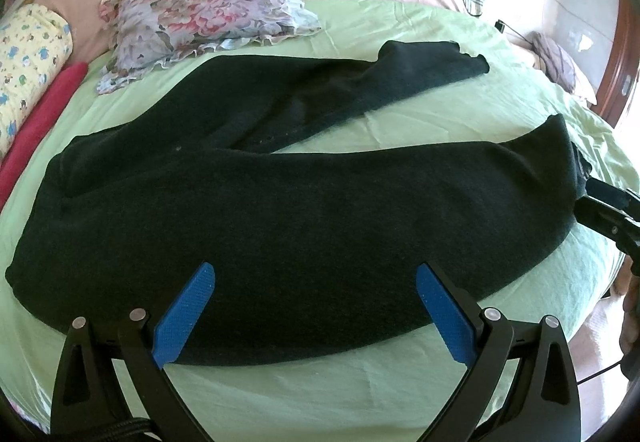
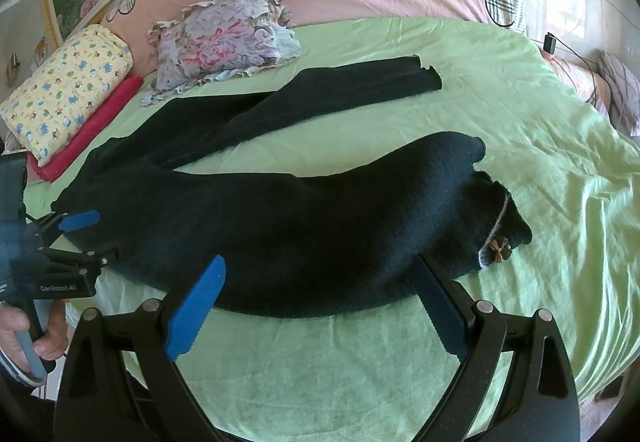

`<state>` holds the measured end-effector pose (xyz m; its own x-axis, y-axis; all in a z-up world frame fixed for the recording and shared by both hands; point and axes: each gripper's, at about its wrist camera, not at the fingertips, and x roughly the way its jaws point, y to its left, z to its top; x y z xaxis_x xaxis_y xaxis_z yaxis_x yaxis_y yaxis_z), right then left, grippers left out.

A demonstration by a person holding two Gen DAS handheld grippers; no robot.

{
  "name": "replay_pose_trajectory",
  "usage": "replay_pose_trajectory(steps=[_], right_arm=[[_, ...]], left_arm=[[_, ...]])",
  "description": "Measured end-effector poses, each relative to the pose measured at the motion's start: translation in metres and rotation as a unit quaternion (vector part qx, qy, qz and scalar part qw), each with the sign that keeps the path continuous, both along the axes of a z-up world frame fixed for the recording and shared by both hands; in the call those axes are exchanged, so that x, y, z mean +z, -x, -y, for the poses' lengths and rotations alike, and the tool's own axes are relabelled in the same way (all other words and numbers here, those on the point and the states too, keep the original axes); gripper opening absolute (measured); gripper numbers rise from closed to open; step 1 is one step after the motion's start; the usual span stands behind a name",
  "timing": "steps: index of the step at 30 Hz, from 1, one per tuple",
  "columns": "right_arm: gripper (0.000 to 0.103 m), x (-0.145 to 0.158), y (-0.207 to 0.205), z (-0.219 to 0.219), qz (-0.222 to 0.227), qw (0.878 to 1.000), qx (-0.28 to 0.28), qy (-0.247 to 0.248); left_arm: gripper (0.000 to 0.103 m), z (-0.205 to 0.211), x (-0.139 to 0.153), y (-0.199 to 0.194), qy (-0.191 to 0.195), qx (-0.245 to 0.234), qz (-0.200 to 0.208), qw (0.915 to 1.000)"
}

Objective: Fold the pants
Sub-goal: 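Position both grippers over the black pants waistband, open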

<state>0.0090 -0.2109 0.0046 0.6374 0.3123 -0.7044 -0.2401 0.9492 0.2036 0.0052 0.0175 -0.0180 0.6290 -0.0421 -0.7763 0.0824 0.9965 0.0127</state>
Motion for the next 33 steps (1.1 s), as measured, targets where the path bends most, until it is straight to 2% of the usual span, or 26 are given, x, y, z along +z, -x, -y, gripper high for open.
replay_pose_trajectory(steps=[33], right_arm=[[0.094,0.0015,-0.0057,0.0055,-0.002,1.0,-0.01,-0.006]], left_arm=[[0.101,-0.0065,-0.0057,-0.0095,0.009,0.001,-0.011,0.9999]])
